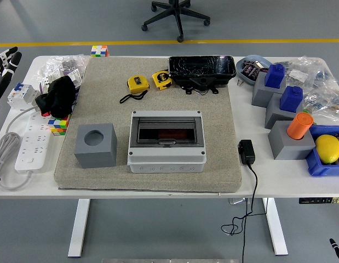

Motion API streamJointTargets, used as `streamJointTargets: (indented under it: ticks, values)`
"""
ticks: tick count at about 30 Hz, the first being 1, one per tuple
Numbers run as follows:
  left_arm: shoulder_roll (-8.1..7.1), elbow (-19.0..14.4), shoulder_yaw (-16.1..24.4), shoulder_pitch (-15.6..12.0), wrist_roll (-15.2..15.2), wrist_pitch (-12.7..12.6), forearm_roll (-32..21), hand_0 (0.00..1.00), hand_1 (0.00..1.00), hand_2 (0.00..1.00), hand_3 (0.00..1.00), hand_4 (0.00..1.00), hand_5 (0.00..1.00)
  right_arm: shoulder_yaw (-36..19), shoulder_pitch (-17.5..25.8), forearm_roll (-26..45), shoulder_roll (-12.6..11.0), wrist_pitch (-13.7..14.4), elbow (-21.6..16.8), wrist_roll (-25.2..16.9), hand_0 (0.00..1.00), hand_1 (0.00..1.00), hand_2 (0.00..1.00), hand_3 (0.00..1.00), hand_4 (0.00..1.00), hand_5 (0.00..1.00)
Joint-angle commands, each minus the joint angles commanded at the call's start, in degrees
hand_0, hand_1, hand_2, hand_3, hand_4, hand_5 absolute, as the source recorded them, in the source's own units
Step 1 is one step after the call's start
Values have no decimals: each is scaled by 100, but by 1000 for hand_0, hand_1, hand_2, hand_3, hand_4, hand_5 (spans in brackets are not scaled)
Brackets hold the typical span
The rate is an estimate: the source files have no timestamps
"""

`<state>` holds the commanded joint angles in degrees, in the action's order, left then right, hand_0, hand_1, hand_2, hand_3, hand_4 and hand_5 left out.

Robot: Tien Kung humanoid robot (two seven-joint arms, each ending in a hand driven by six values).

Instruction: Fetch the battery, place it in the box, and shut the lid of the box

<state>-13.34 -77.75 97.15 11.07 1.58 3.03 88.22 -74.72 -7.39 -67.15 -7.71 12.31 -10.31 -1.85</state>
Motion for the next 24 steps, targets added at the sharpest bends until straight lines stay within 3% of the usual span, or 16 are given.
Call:
streamJointTargets:
  ticks: [24]
  values:
    - [13, -1, -87, 20, 62, -50, 23, 948, 949, 897, 914, 998, 998, -59, 9, -20, -18, -2, 0, 22, 883, 885, 847, 879, 998, 998]
